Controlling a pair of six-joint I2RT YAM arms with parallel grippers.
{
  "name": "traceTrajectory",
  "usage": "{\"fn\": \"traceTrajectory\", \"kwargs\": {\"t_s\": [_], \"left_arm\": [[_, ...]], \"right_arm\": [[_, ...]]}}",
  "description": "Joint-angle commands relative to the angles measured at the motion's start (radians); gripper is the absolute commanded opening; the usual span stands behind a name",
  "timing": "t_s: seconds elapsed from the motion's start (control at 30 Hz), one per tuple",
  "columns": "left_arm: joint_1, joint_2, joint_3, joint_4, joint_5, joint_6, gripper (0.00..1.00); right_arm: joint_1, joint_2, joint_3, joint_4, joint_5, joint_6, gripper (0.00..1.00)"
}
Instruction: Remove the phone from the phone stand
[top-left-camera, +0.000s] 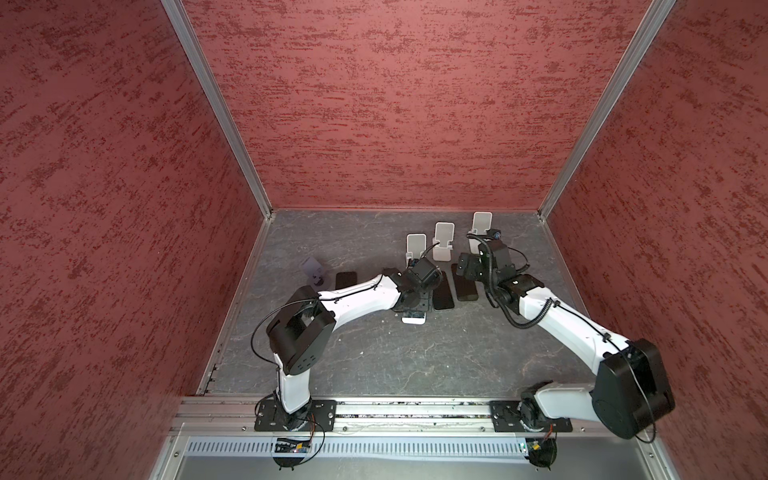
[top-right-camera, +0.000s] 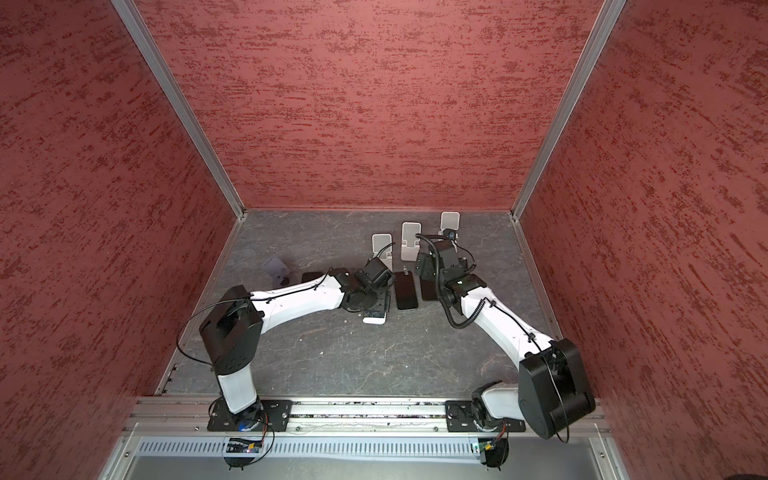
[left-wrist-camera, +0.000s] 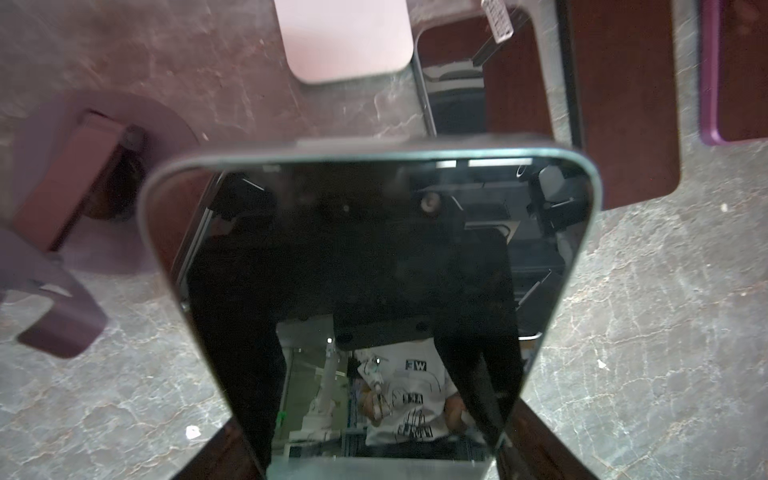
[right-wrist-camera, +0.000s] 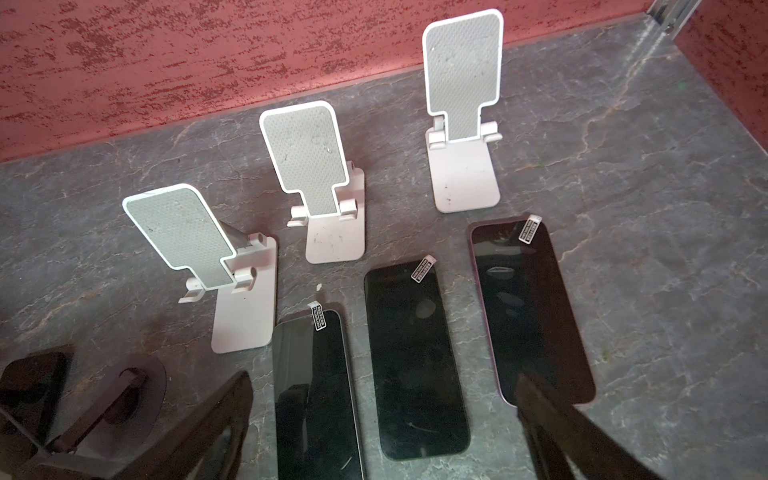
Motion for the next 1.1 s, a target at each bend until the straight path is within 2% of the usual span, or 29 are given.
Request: {"fn": "traceTrajectory", "kwargs": {"t_s": [0.0, 0.67, 1.07], "left_arm": [[0.005, 0.028, 0.047, -0.031, 0.033, -0.01, 0.69], [0.097, 0.091, 0.082, -0.098, 0.203, -0.027, 0.69], [0.094, 0.162, 0.15, -0.176, 0.18, -0.037, 0.69]], "right_arm": [[-0.01, -0.033, -0.022, 0.03, -0.006, -0.002, 0.99], [-0.041, -0.011, -0.055, 0.081, -0.064, -0.017, 0.99], [-0.066, 0.022, -0.076, 0.126, -0.086, -0.03, 0.99]]}}
